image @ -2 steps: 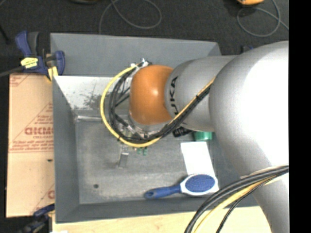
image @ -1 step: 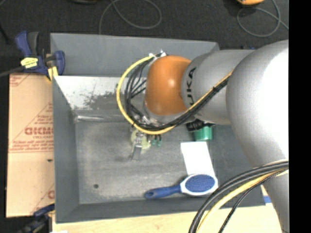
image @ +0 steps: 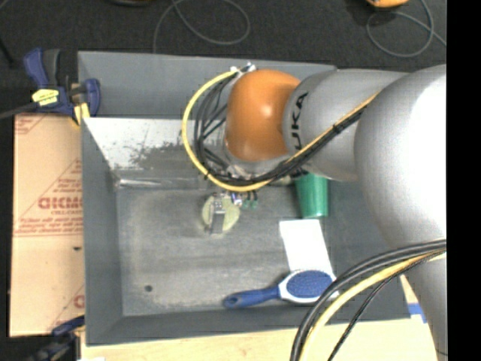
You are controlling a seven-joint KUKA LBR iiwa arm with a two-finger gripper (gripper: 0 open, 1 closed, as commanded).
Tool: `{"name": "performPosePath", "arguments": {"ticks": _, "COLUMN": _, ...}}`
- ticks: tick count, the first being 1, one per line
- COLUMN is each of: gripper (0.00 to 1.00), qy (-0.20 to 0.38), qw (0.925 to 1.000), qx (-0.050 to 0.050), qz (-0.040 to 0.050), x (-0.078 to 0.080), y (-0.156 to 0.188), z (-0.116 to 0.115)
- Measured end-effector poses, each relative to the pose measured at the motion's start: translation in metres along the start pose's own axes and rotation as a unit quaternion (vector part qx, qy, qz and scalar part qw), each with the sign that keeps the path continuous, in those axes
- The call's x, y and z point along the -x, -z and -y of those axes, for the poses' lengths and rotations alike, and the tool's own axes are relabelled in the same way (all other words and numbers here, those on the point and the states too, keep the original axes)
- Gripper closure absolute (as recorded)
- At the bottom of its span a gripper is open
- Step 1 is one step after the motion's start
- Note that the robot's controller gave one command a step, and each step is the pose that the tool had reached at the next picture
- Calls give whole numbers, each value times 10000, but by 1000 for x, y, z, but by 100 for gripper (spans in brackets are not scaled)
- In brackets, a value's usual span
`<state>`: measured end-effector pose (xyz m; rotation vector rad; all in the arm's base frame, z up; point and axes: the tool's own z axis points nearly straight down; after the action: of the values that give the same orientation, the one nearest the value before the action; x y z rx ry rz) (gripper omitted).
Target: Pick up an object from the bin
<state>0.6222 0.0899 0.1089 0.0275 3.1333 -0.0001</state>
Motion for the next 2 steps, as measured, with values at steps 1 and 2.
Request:
{"name": "performPosePath", "arguments": {"ticks": 1, "gripper": 0, "qy": 831, "qw": 9965, "qx": 3, "qz": -10, "x": 12, "y": -24, "z": 27}}
{"name": "performPosePath", "arguments": {"ticks": 2, "gripper": 100, "qy": 1304, "qw": 9915, "qx": 6, "qz": -8, "x": 22, "y": -38, "z": 71}}
